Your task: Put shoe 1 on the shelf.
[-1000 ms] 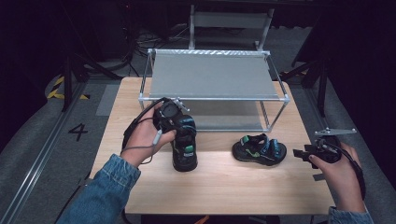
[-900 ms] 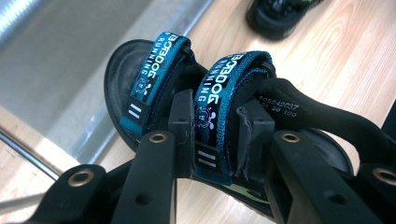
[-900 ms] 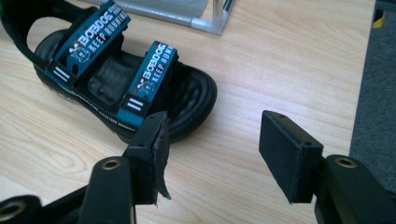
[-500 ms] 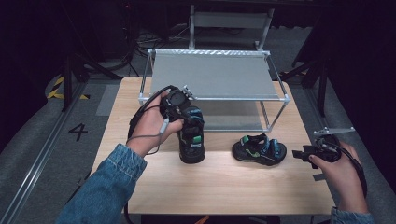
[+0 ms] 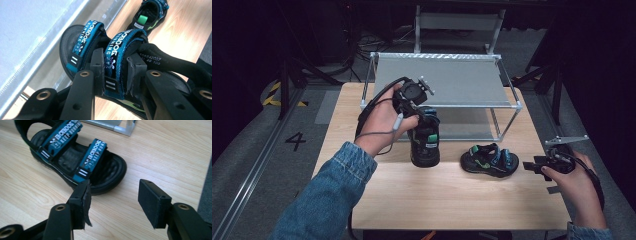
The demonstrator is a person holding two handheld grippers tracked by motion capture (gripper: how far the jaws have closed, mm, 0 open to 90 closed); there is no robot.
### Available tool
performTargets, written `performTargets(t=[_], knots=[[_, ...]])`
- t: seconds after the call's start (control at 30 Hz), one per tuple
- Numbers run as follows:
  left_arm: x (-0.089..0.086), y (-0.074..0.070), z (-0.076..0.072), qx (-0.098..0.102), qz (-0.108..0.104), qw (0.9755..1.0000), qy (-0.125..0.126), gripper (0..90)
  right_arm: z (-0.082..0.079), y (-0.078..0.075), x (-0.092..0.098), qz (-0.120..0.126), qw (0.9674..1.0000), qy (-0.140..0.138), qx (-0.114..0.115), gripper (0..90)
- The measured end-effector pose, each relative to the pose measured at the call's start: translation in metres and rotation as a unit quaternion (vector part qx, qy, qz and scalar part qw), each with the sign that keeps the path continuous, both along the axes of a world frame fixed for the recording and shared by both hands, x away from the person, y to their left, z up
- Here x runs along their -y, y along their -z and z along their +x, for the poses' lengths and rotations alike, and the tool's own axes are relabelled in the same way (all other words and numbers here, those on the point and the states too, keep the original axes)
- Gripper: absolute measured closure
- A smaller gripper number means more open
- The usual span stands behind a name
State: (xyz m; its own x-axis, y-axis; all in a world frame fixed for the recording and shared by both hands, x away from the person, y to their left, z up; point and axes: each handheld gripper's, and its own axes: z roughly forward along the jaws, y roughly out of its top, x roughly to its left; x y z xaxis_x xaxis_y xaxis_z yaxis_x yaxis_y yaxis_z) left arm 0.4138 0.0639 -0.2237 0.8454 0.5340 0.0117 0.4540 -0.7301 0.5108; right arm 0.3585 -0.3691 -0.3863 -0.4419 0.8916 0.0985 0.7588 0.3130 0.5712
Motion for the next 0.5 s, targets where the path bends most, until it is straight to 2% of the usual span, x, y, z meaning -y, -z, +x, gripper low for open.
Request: performTargets(t=[0.23, 0.5], knots=[[0.008, -0.018, 0.000, 0.012, -0.002, 0.9999, 0.002, 71.6, 0.000, -0.002, 0.001, 0.005, 1.0000, -0.003, 0.001, 44.8], [0.013, -0.034, 0.012, 0.023, -0.006, 0.9997, 0.009, 71.7, -0.001, -0.002, 0.004, 0.006, 1.0000, -0.001, 0.002, 44.6]])
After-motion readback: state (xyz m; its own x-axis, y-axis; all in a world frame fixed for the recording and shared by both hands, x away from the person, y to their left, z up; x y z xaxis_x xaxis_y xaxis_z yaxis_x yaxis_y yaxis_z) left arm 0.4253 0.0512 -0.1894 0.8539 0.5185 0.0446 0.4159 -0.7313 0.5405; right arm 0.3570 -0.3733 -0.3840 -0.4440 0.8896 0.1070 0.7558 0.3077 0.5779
